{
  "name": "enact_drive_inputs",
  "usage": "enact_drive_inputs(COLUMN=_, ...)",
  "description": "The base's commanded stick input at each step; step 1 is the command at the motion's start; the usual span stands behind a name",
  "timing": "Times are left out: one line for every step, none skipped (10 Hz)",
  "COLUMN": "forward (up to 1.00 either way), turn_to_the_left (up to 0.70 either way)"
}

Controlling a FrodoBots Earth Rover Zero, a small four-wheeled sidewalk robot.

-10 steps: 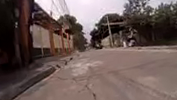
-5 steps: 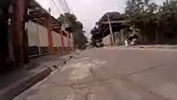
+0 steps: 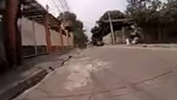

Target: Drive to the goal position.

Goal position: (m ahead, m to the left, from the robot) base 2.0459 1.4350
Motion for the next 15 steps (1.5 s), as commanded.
enact_drive_inputs(forward=0.85, turn_to_the_left=0.0)
enact_drive_inputs(forward=0.85, turn_to_the_left=0.0)
enact_drive_inputs(forward=0.85, turn_to_the_left=0.0)
enact_drive_inputs(forward=0.85, turn_to_the_left=0.0)
enact_drive_inputs(forward=0.85, turn_to_the_left=0.0)
enact_drive_inputs(forward=0.85, turn_to_the_left=0.0)
enact_drive_inputs(forward=0.85, turn_to_the_left=0.0)
enact_drive_inputs(forward=0.85, turn_to_the_left=0.0)
enact_drive_inputs(forward=0.85, turn_to_the_left=0.0)
enact_drive_inputs(forward=0.85, turn_to_the_left=0.0)
enact_drive_inputs(forward=0.85, turn_to_the_left=0.0)
enact_drive_inputs(forward=0.85, turn_to_the_left=0.0)
enact_drive_inputs(forward=0.85, turn_to_the_left=0.0)
enact_drive_inputs(forward=0.85, turn_to_the_left=0.0)
enact_drive_inputs(forward=0.85, turn_to_the_left=0.0)
